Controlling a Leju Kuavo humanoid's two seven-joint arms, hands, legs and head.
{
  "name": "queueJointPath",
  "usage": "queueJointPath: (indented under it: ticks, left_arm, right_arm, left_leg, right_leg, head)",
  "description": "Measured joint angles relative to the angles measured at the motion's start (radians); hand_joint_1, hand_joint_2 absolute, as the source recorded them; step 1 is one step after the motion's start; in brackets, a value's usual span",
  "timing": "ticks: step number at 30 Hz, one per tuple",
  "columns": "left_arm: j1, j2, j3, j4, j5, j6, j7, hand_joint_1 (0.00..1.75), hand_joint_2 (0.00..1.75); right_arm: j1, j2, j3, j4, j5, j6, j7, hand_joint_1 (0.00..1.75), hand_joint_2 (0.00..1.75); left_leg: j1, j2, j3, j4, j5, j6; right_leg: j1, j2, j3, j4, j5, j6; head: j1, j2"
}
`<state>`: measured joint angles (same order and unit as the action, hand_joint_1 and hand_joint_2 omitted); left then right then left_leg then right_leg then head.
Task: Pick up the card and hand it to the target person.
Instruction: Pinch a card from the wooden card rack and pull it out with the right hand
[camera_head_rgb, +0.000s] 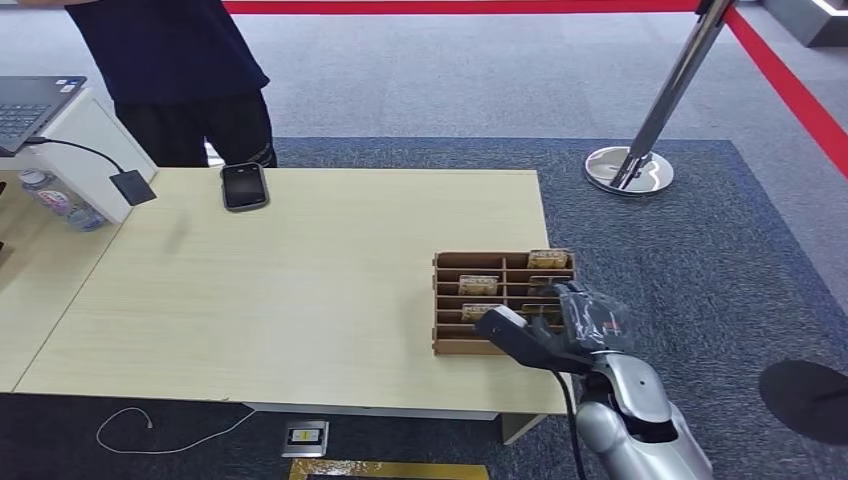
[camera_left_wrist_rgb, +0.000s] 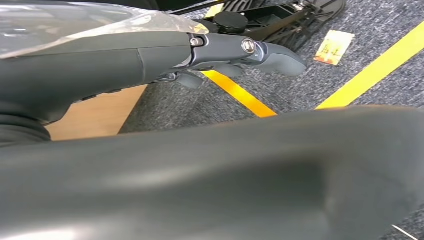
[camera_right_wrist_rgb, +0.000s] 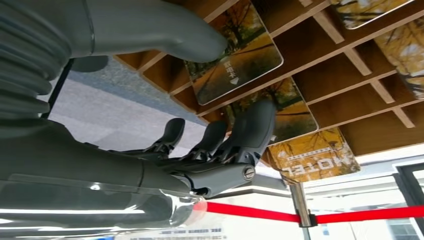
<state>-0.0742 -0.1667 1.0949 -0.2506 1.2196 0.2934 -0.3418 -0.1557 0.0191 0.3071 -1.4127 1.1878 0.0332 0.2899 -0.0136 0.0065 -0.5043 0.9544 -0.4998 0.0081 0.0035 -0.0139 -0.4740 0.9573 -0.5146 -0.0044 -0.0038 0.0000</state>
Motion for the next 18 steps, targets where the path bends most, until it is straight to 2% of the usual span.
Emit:
queueJointPath:
  ticks: [13,15,18]
  left_arm:
    - [0.0,0.0,0.0,0.0,0.0,0.001,0.0,0.0,0.0]
    - [0.0,0.0,0.0,0.0,0.0,0.002,0.0,0.0,0.0]
    - [0.0,0.0,0.0,0.0,0.0,0.005,0.0,0.0,0.0]
  right_arm:
    - [-0.001,0.0,0.0,0.001,0.0,0.0,0.0,0.96,1.75]
    - [-0.003,0.0,0.0,0.002,0.0,0.0,0.0,1.03,1.75]
    - [-0.006,0.0,0.0,0.003,0.0,0.0,-0.001,1.22,1.75]
  left_leg:
    - [0.0,0.0,0.0,0.0,0.0,0.0]
    - [0.0,0.0,0.0,0.0,0.0,0.0]
    - [0.0,0.0,0.0,0.0,0.0,0.0]
  right_leg:
    - [0.0,0.0,0.0,0.0,0.0,0.0]
    - [0.0,0.0,0.0,0.0,0.0,0.0]
    - [0.0,0.0,0.0,0.0,0.0,0.0]
  head:
    - [0.0,0.0]
    - [0.0,0.0]
    - [0.0,0.0]
